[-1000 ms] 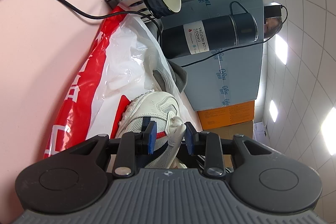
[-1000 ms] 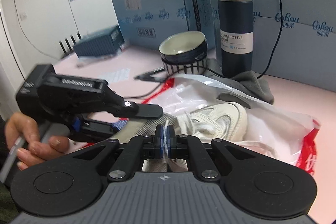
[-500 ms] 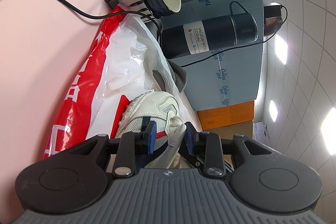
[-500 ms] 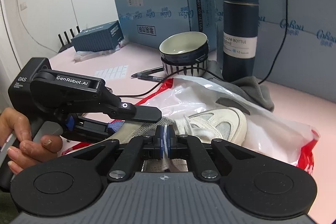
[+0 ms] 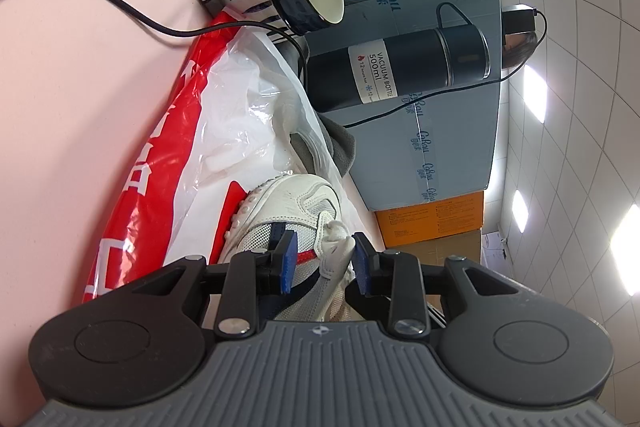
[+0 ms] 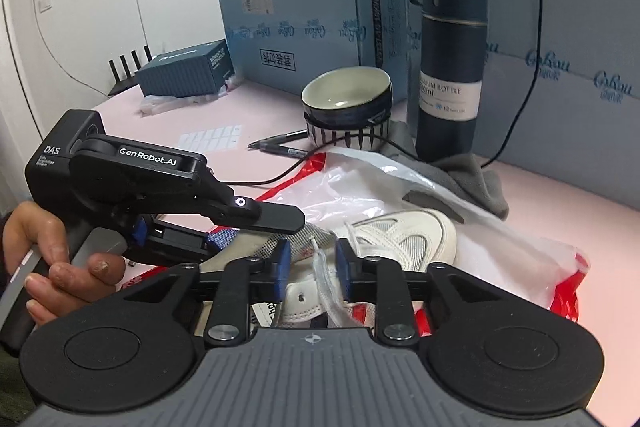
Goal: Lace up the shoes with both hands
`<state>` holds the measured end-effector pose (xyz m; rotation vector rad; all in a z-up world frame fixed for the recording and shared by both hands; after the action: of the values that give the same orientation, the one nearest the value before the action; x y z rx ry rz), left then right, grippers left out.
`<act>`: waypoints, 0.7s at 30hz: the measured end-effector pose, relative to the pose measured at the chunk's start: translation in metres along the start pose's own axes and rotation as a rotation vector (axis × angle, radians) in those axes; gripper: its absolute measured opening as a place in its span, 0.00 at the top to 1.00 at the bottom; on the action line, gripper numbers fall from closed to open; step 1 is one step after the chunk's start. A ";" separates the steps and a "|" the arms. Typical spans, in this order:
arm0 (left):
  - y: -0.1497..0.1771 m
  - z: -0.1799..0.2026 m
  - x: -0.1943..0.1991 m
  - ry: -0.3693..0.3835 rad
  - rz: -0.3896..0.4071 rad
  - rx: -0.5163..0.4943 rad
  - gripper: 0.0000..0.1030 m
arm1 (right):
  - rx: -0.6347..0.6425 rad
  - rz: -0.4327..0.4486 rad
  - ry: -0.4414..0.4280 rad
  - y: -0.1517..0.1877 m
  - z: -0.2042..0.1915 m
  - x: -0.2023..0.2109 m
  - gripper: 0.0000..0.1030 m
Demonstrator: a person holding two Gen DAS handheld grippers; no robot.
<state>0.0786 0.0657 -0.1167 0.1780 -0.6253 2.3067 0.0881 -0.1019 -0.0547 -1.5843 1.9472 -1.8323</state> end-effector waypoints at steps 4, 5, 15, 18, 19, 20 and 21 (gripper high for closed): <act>0.000 0.000 0.000 0.003 0.000 0.001 0.73 | -0.012 -0.011 0.004 0.001 0.001 -0.001 0.97; 0.000 0.000 0.000 0.004 0.001 0.001 0.73 | -0.013 -0.013 0.006 0.001 0.001 -0.002 0.97; 0.000 0.000 0.001 0.005 0.003 0.003 0.73 | -0.028 -0.017 -0.018 0.000 0.000 -0.005 0.97; 0.000 0.000 0.001 0.005 0.003 0.003 0.73 | -0.018 -0.018 -0.034 -0.001 -0.005 -0.005 0.98; 0.000 -0.001 0.001 0.005 0.003 0.004 0.72 | -0.021 -0.021 -0.035 -0.001 -0.004 -0.006 0.98; 0.000 -0.001 0.001 0.006 0.004 0.004 0.72 | -0.020 -0.023 -0.033 0.000 -0.004 -0.007 0.98; 0.000 0.000 0.001 0.006 0.005 0.004 0.72 | -0.013 -0.024 -0.021 0.000 -0.004 -0.008 0.98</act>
<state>0.0778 0.0668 -0.1166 0.1716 -0.6191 2.3121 0.0898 -0.0936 -0.0583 -1.6301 1.9441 -1.8080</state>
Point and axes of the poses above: each gripper's, at about its wrist camera, not at the fingertips, and x roughly against the way its jaws point, z to its right, y to its underside, the point moved 7 cm from there along -x, roughly the way its jaws point, and after that the axes turned 12 degrees about -x, right-handed, at the moved point
